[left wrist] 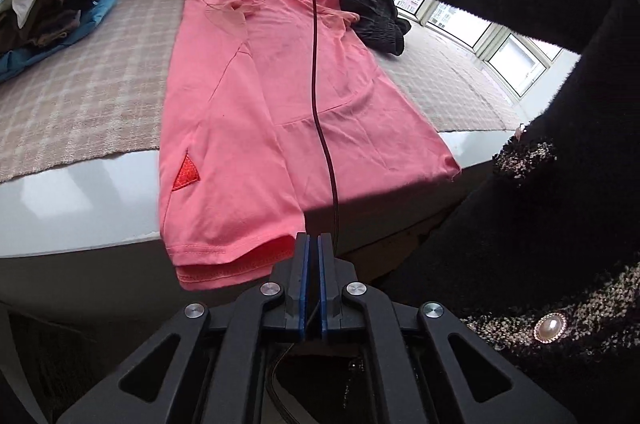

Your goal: Fold clothes

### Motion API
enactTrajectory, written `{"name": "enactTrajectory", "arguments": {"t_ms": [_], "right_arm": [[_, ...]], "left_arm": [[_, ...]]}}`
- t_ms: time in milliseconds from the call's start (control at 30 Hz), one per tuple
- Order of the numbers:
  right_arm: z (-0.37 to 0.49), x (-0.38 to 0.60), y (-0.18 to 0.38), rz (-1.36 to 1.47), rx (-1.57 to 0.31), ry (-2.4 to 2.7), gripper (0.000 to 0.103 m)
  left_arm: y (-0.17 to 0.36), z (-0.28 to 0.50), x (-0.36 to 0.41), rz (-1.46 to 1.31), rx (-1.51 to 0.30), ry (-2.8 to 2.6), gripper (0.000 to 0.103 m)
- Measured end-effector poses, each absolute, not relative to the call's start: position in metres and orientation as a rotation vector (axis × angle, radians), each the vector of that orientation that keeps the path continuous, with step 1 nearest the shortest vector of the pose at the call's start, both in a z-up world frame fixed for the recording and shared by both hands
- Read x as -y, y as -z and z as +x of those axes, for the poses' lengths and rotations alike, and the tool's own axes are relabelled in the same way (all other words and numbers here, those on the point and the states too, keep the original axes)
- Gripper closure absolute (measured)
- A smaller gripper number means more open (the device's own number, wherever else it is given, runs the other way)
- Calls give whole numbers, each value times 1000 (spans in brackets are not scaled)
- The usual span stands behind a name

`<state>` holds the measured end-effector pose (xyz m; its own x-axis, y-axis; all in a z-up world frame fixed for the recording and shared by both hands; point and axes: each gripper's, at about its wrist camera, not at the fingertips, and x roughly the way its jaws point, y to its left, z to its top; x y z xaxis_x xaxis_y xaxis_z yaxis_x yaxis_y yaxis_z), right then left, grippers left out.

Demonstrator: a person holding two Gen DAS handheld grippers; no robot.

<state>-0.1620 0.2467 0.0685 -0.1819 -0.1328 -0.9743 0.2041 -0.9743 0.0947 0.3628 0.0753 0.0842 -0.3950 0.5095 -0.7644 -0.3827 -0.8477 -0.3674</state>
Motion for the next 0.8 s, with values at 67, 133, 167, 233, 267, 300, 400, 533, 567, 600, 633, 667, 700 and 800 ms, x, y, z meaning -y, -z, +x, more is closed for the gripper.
{"name": "enactTrajectory", "arguments": {"t_ms": [67,133,167,233,267,300,400,533,567,600,633,667,700,800], "right_arm": [[-157,-262,-82,1824,-6,2228,89],[-147,-278,-106,1757,94,2208,89],[-138,-285,-120,1707,149,2192,88],[-116,-297,-146,1586,277,2115,81],[-102,-299,-157,1514,330,2081,77],[-88,-301,-169,1443,380,2045,74],[-50,-299,-193,1243,445,2009,56],[-22,-263,-198,1163,399,2010,51],[-18,-252,-197,1163,386,1997,51],[-17,-239,-195,1169,374,1958,51],[-16,-226,-194,1174,361,1920,51],[-13,-213,-194,1173,337,1904,51],[-10,-201,-194,1172,313,1889,51],[1,-178,-192,1160,269,1838,51]], "left_arm": [[-94,374,-73,-1296,245,-2271,101],[-101,384,-68,-1312,289,-2334,101],[-103,387,-65,-1326,318,-2370,100],[-106,389,-58,-1349,378,-2448,100],[-109,390,-55,-1350,404,-2500,100],[-112,391,-52,-1337,423,-2553,99],[-121,393,-42,-1285,462,-2734,95],[-132,396,-30,-1212,608,-2993,75],[-134,401,-29,-1199,654,-3039,72],[-137,406,-28,-1185,701,-3084,67],[-139,411,-27,-1170,743,-3128,61],[-142,417,-28,-1161,757,-3170,54],[-145,423,-29,-1166,754,-3216,35],[-150,438,-31,-1209,715,-3344,18]]}}
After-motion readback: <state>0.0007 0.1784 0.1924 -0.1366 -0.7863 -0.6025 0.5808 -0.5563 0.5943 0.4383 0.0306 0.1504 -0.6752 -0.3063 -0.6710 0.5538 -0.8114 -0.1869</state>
